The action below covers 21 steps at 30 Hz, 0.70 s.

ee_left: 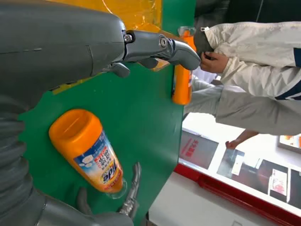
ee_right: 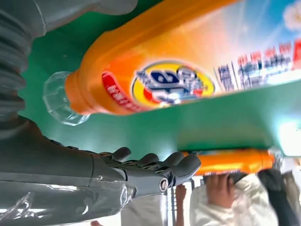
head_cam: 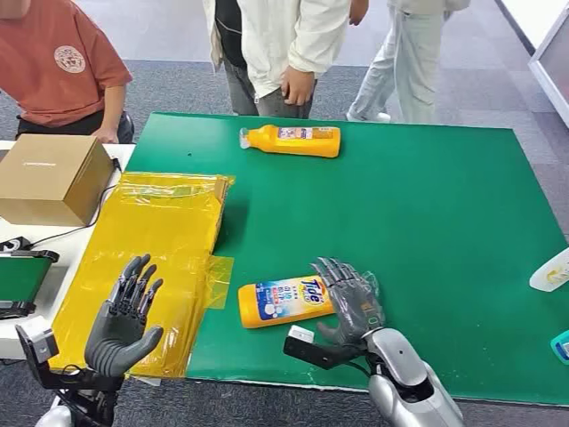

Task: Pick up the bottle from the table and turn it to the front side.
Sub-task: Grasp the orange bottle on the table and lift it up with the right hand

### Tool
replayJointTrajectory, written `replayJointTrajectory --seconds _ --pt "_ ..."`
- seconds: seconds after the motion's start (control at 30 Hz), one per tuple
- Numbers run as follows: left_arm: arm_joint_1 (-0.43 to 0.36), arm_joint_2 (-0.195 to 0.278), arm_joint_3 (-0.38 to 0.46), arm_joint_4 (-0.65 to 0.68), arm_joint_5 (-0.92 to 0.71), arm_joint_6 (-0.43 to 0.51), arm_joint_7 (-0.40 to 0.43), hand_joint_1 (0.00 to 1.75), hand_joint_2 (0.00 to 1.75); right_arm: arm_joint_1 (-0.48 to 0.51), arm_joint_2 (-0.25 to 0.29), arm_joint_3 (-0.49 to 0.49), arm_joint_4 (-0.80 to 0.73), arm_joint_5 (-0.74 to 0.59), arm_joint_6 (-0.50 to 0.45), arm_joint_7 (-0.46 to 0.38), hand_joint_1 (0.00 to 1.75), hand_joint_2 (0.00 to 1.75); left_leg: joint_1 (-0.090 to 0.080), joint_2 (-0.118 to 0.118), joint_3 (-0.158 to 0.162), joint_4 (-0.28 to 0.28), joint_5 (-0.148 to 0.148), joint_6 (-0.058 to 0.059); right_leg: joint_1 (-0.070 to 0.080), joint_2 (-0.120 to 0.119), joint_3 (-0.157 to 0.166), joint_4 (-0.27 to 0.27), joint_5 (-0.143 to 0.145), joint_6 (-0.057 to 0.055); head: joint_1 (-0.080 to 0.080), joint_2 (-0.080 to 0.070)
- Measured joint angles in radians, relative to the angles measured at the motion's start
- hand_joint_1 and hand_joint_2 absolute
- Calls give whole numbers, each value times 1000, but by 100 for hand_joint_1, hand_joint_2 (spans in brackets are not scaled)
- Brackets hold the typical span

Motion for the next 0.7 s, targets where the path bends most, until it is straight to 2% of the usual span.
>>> replayJointTrajectory --seconds 0.13,0.27,0.47,0.6,0.7 --pt "-7 0 -13 10 10 -9 0 0 175 -37 3 23 62 -9 49 3 0 175 0 0 0 0 0 0 0 0 0 0 0 0 0 0" --pt "-17 2 -32 16 12 -19 -3 0 175 -104 5 53 154 -54 158 -2 0 175 0 0 0 0 0 1 0 0 0 0 1 0 0 0" --pt "-38 10 -62 17 12 -39 -13 0 175 -264 5 113 308 -129 345 -19 0 175 0 1 7 0 0 0 0 0 1 0 1 -1 0 0" --pt "-56 11 -80 20 16 -41 -11 0 175 -338 13 156 378 -150 437 -22 175 175 0 1 8 0 1 0 0 0 2 0 1 -1 0 0" --pt "-61 13 -93 22 20 -41 -12 0 175 -372 14 188 405 -180 480 -19 175 175 0 1 8 0 2 0 0 1 3 0 2 -1 0 0"
